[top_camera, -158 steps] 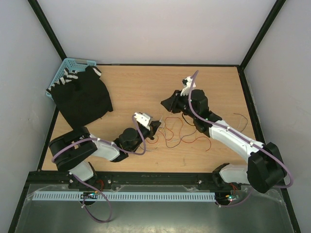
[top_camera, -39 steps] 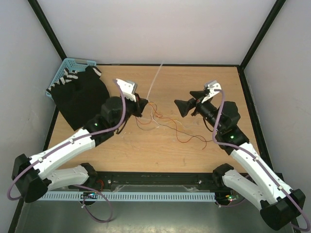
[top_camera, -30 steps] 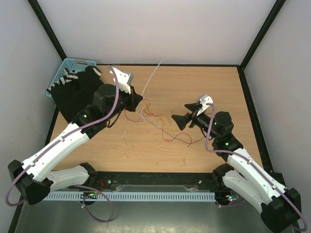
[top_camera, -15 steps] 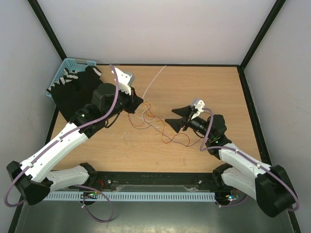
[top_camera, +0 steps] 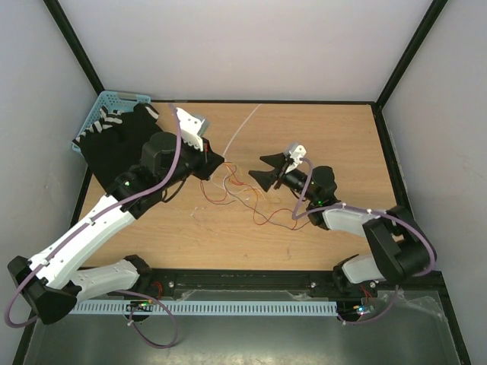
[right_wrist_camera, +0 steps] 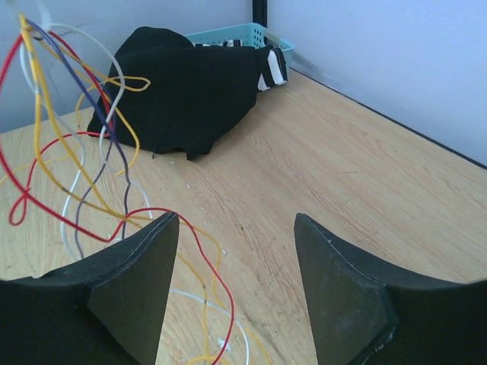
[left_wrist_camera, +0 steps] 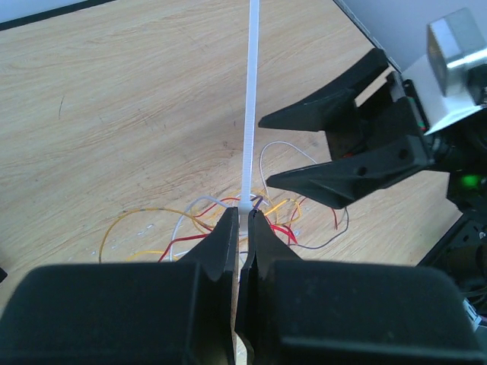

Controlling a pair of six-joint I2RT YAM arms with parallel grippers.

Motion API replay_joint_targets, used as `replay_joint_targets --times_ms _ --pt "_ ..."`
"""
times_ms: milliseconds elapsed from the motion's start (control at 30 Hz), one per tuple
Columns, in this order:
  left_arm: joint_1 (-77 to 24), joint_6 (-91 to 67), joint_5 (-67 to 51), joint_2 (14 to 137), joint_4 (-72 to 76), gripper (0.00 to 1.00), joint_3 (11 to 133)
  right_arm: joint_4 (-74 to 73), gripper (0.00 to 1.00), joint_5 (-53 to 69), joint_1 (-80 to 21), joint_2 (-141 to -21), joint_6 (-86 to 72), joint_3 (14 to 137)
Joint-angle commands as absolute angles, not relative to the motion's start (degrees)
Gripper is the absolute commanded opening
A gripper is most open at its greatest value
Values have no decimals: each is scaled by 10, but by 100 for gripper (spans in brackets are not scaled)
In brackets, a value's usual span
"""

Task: Zip-tie the wires
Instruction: Tie the cable at the center of the board, then adjust the cable at the center of the board.

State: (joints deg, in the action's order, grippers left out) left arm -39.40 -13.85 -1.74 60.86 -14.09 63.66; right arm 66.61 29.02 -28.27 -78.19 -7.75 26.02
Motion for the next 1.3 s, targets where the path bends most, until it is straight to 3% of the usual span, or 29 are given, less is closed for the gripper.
replay_joint_targets --times_ms 0,233,567,633,833,1000,1267 --pt "-389 -150 -34 597 -120 0 630 781 72 321 -289 -832 -96 289" --pt "-388 -154 -31 599 -113 0 624 799 75 400 -314 -868 -97 310" --pt "-388 -161 -36 602 -107 0 617 799 74 404 -346 -887 -73 329" --pt "-388 -162 -37 602 -106 0 616 800 70 397 -349 -889 -69 333" --pt "-388 -163 -34 598 -107 0 612 800 37 400 -349 -889 -68 337" --pt "-388 -162 -32 598 -107 0 610 800 1 402 -349 -884 -68 334" --pt "-358 -160 -23 577 -118 0 593 724 0 338 -347 -832 -49 304"
